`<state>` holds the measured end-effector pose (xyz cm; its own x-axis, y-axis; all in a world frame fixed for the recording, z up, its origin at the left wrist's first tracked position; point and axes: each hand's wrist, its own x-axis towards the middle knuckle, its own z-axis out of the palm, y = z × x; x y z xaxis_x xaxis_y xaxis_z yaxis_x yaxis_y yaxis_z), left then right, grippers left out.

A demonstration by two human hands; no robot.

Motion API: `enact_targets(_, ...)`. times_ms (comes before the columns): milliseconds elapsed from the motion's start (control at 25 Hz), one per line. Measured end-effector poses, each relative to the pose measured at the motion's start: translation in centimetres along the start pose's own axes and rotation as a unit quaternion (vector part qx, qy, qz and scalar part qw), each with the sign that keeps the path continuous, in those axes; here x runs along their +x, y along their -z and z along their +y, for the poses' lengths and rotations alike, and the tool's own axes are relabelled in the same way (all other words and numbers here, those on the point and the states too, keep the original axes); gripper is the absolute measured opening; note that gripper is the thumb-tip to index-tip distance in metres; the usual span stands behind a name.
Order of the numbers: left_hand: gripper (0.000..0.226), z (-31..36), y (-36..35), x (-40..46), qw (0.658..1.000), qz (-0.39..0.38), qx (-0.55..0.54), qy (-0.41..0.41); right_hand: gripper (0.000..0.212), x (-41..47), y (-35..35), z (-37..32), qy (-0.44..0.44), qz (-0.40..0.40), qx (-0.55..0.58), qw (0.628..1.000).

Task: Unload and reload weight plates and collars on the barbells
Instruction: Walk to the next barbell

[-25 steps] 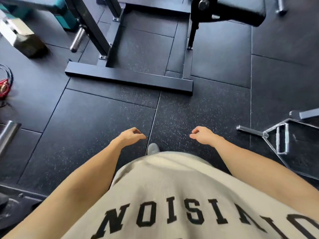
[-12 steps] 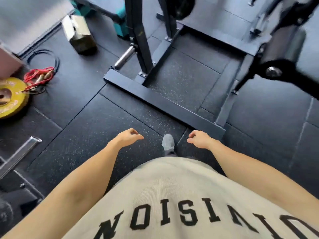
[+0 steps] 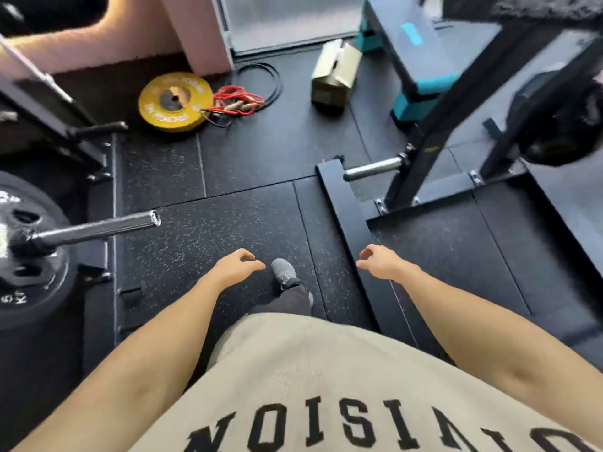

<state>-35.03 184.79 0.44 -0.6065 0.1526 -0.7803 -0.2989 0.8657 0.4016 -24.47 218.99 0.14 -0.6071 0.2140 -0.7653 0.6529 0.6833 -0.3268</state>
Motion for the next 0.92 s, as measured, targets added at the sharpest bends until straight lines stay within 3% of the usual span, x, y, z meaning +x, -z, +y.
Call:
enact_targets(400, 0.052, 3.4, 15.8, 9.4, 0.988, 0.087, -0.121, 0.046, 0.043, 16.9, 12.3, -21.0, 0.111, 0.008, -0.134, 0.985)
enact_targets(640, 0.050, 2.6, 18.7, 10.9, 0.958, 0.140, -0.223, 0.117, 0.041, 23.0, 14.2, -32.1, 0.204, -0.045, -0.252, 0.945)
enact_targets(760, 0.048, 1.8, 18.7, 10.9, 0.924, 0.176, -0.292, 0.174, 0.038, 26.1, 14.2, -37.6, 0.252, -0.084, -0.314, 0.911)
enact_targets(920, 0.045, 3.0, 17.8, 10.3, 0.852, 0.226, -0.403, 0.248, 0.035, 28.7, 14.4, -45.1, 0.320, -0.130, -0.396, 0.851)
